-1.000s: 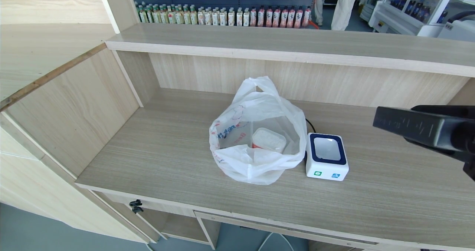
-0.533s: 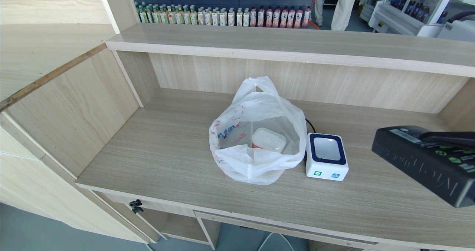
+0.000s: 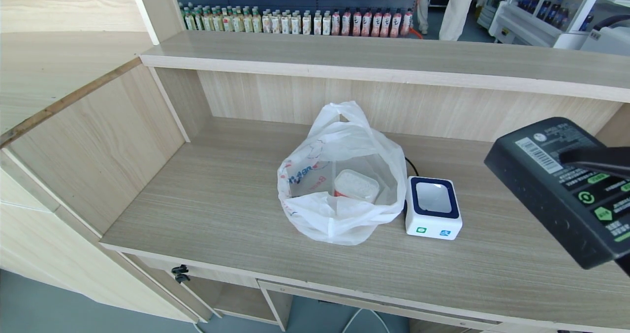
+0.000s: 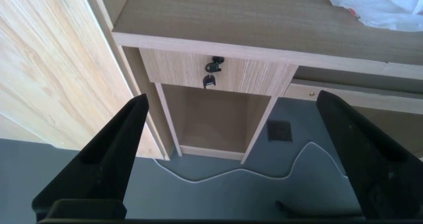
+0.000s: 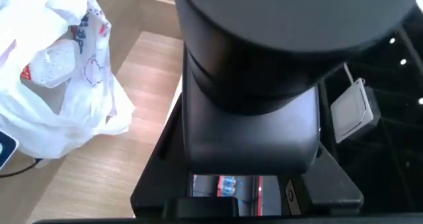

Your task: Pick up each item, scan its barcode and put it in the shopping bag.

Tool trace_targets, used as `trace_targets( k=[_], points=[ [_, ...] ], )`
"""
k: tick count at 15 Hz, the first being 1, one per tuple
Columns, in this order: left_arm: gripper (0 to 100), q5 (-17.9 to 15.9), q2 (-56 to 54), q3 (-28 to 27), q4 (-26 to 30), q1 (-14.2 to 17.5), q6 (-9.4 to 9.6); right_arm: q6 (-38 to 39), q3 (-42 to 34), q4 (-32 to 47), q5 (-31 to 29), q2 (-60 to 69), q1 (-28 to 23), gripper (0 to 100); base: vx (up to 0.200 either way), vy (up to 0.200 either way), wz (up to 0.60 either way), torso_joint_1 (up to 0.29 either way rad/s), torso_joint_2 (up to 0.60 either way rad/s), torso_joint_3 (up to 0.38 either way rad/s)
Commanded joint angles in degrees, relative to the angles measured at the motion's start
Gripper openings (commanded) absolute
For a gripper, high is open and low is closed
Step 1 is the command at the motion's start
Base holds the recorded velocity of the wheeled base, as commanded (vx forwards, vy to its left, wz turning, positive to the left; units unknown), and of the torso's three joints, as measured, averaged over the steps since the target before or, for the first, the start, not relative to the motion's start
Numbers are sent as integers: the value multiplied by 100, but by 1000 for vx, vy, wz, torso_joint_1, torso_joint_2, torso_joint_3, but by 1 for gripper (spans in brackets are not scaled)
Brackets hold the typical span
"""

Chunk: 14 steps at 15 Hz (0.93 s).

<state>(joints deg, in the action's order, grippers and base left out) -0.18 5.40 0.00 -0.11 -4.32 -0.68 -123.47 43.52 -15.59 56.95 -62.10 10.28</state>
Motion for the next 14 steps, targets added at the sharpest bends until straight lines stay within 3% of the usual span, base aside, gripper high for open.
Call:
trace_targets(
  k=[1, 3, 6, 10, 14],
  points=[
    [100, 1, 5, 0, 2, 1, -2, -415, 34, -14, -220, -197, 423, 0, 0, 0, 0, 0, 0, 0],
    [100, 1, 5, 0, -7, 1, -2, -617, 78, -550, -378, -364, 871, 0, 0, 0, 0, 0, 0, 0],
    [100, 1, 5, 0, -7, 1, -2, -635, -107, -2009, -448, -505, 967, 0, 0, 0, 0, 0, 0, 0],
    [100, 1, 5, 0, 2, 1, -2, -688, -98, -2159, -782, -435, 1003, 0, 0, 0, 0, 0, 0, 0],
    [100, 1, 5, 0, 2, 1, -2, -1232, -204, -2097, -818, -382, 1442, 0, 0, 0, 0, 0, 0, 0]
  ],
)
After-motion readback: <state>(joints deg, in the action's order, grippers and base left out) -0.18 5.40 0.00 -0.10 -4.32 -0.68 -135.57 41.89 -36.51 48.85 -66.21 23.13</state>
